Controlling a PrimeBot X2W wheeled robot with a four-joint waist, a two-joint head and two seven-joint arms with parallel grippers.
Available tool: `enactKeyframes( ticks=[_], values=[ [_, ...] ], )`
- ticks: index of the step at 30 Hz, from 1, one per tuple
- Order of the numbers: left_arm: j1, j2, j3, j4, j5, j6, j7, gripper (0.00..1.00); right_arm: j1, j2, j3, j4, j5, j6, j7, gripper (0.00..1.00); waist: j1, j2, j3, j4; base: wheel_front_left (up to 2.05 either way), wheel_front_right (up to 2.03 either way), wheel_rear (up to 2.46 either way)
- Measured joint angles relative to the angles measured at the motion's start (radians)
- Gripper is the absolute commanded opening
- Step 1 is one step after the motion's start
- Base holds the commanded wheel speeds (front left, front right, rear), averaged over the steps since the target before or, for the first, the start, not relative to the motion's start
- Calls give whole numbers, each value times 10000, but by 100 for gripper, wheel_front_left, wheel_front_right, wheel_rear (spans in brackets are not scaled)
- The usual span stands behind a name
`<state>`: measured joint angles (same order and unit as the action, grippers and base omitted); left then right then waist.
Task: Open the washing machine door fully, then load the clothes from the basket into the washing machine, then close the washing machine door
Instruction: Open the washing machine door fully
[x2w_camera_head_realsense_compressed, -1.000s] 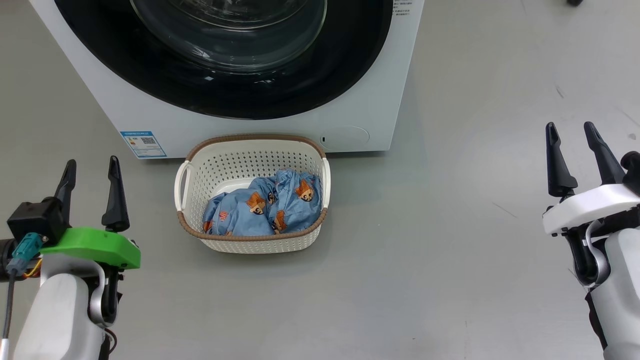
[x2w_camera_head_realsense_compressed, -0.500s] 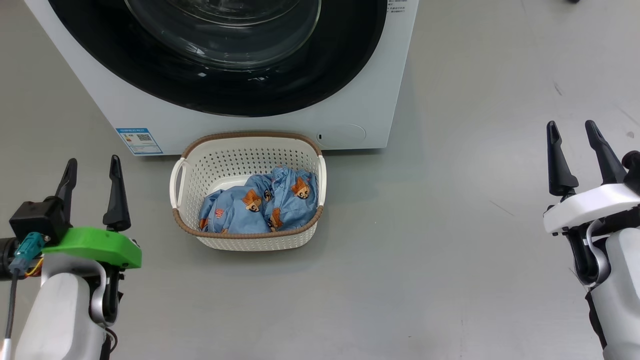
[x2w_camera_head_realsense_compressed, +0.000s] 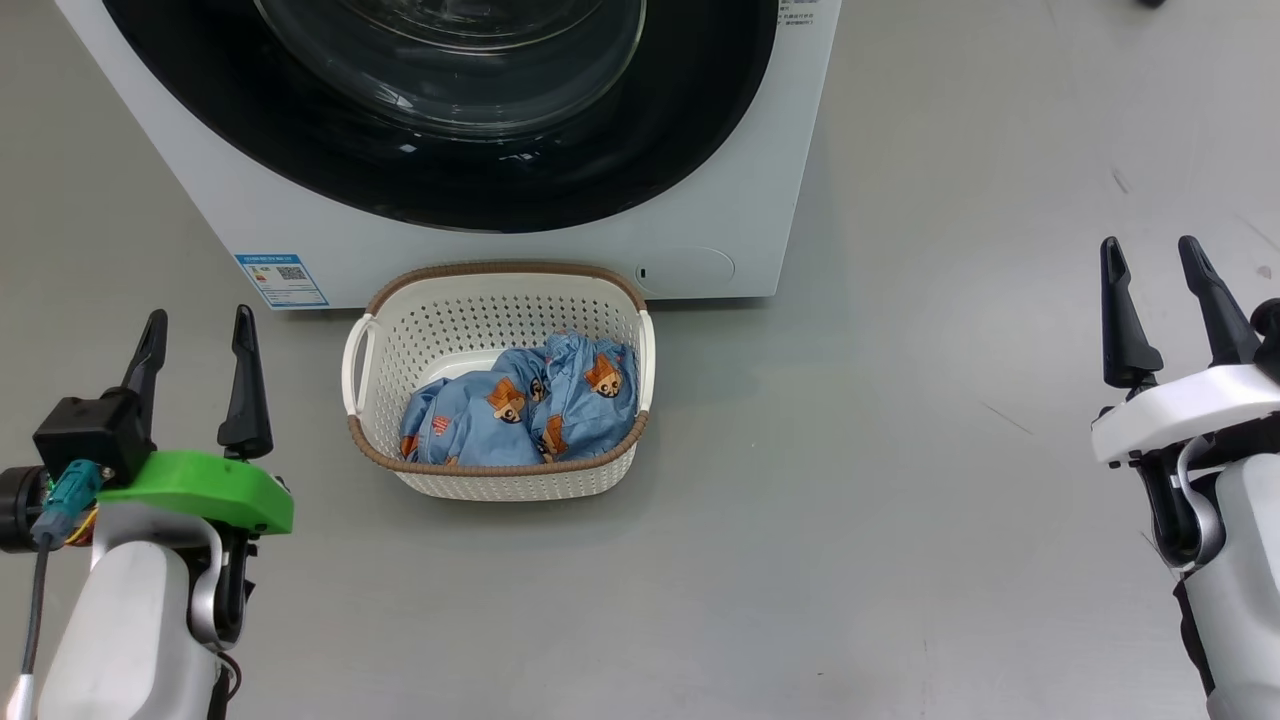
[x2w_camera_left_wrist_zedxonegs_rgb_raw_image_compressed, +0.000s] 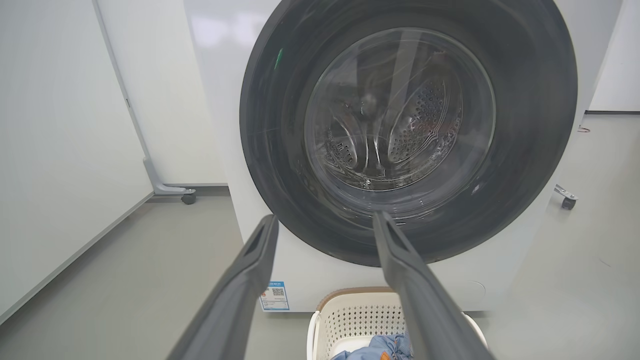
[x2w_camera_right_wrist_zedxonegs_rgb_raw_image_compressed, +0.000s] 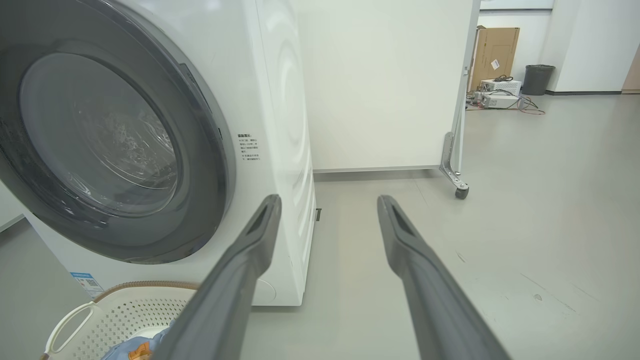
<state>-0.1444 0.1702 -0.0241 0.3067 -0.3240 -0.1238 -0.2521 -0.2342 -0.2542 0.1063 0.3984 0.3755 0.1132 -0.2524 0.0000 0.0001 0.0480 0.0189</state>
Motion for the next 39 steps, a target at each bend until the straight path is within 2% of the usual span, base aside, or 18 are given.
enactKeyframes(
  ticks=[12, 21, 26, 39],
  values=[
    [19, -251, -38, -284, 230, -2, 0, 100, -24, 10, -244, -46, -12, 4, 0, 100, 0, 0, -12, 78, 0, 0, 0],
    [104, -393, -178, -311, 261, -2, 0, 100, -577, 23, -834, -334, 245, 4, -2, 100, 0, 0, 97, 222, 0, 0, 0],
    [112, -617, -343, -299, 263, -4, 0, 100, -1337, 209, -1442, -497, 1043, 4, -2, 100, 0, 0, 197, 422, 0, 0, 0],
    [115, -627, -418, -324, 288, -6, 0, 100, -2792, 510, -2592, -650, 2763, 4, 0, 100, 0, 0, 515, 861, 0, 0, 0]
  ],
)
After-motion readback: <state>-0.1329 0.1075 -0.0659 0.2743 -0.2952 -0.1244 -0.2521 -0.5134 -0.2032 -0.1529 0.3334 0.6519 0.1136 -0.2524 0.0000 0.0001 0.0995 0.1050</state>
